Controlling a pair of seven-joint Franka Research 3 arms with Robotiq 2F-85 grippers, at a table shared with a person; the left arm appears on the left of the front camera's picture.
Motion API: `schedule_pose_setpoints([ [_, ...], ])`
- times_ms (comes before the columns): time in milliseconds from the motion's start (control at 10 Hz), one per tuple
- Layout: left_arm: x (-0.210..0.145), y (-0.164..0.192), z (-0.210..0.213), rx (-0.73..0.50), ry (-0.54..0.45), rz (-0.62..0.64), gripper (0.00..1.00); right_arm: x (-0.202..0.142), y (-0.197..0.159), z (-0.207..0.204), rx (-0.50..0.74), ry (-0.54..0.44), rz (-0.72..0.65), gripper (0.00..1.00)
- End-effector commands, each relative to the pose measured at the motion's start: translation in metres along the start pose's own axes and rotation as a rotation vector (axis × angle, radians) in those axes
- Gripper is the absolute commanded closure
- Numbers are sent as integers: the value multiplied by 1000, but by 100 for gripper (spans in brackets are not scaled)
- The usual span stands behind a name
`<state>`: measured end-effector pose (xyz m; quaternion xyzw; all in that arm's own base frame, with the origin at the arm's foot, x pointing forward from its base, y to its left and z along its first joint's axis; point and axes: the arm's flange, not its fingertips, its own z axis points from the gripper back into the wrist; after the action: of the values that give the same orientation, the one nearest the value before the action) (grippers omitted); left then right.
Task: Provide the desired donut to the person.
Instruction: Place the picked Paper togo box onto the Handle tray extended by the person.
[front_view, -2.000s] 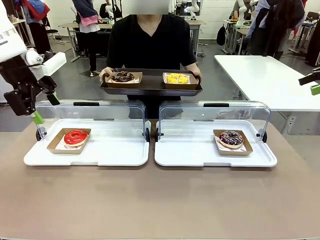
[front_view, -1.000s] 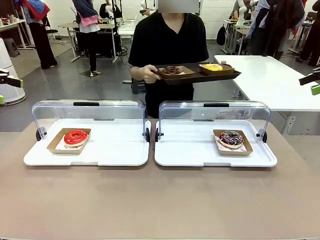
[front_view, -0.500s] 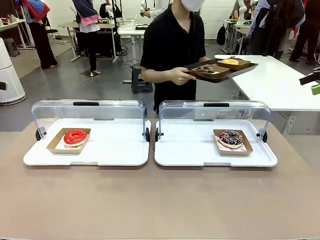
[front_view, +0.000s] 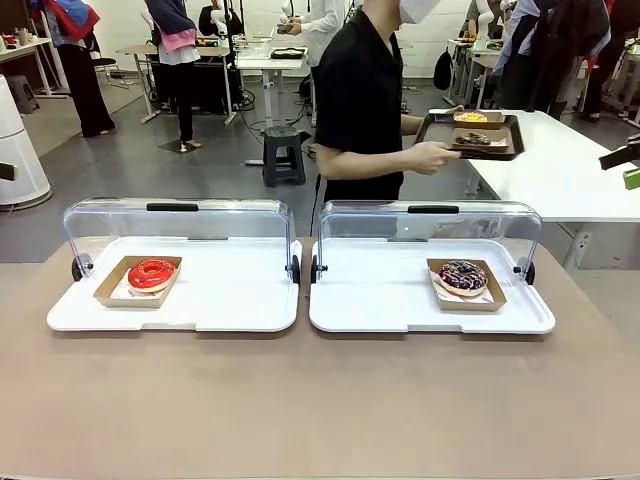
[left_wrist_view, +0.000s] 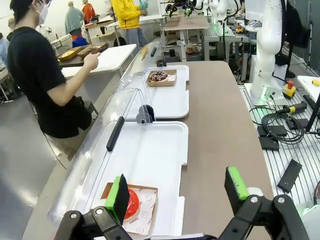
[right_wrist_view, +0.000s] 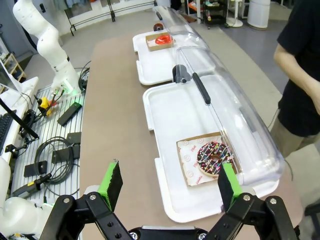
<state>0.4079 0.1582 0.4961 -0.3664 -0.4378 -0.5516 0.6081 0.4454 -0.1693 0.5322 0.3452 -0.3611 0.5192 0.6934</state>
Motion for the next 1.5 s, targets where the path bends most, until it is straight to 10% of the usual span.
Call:
schedule_pose_setpoints([
  [0,-1,0,2,3,-6,-2,0,0,0,-2,-5,2,-4,0],
  [1400,-1,0,2,3,-6,-2,0,0,0,-2,-5,2,-4,0],
])
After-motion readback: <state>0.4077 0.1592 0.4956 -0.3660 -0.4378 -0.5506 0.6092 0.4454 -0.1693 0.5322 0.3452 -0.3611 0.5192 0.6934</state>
